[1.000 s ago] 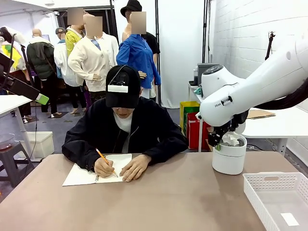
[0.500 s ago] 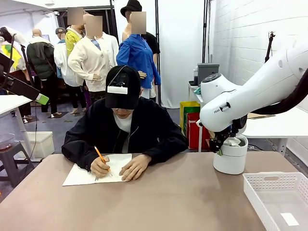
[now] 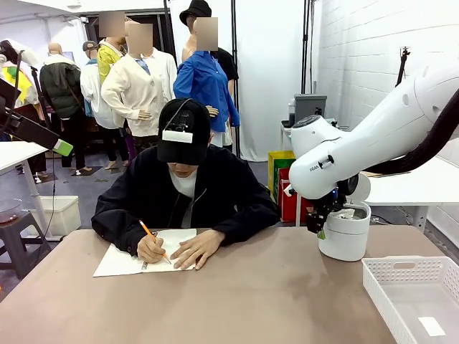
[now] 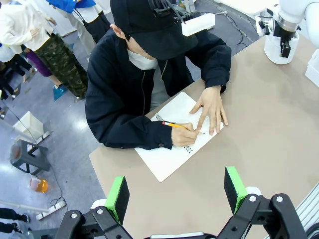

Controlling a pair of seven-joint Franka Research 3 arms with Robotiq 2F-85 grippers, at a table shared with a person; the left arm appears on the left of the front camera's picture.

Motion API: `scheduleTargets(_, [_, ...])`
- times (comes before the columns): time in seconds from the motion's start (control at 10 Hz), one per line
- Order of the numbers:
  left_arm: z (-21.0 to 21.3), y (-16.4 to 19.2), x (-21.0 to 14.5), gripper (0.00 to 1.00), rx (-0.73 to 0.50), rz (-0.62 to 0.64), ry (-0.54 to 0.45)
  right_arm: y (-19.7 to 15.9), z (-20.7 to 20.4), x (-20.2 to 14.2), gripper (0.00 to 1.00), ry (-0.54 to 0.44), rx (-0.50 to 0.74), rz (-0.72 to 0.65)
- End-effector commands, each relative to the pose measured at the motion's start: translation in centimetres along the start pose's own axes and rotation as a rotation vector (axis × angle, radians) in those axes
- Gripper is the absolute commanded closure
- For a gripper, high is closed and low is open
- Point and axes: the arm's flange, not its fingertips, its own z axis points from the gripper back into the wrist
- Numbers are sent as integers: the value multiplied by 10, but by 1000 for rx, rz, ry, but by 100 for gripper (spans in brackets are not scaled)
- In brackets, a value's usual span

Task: Sort the paper based on its condition.
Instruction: If a person hands you a paper, place it in the Organizing basket , and if it's crumpled, put it in the Trash can.

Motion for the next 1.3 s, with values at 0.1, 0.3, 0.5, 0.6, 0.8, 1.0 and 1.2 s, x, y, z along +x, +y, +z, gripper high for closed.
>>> scheduleTargets(0.1, [1, 0, -2, 0, -5, 2, 5, 7, 31, -8, 0, -107, 19, 46])
scheduleTargets(0.3, [1, 0, -2, 0, -5, 2, 5, 17, 57, -14, 0, -181, 14, 55])
scheduleTargets(0.5, [1, 0, -2, 0, -5, 2, 5, 25, 83, -22, 0, -235, -25, 48])
scheduleTargets(0.6, [1, 0, -2, 0, -5, 2, 5, 33, 99, -26, 0, -280, 11, 68])
scheduleTargets(0.8, [1, 0, -2, 0, -5, 2, 5, 55, 138, -41, 0, -424, 238, 158])
scheduleTargets(1.0, [1, 0, -2, 0, -5, 2, 5, 50, 131, -19, 0, -360, 98, 85])
scheduleTargets(1.2, [1, 0, -2, 0, -5, 2, 5, 50, 131, -19, 0, -360, 98, 85])
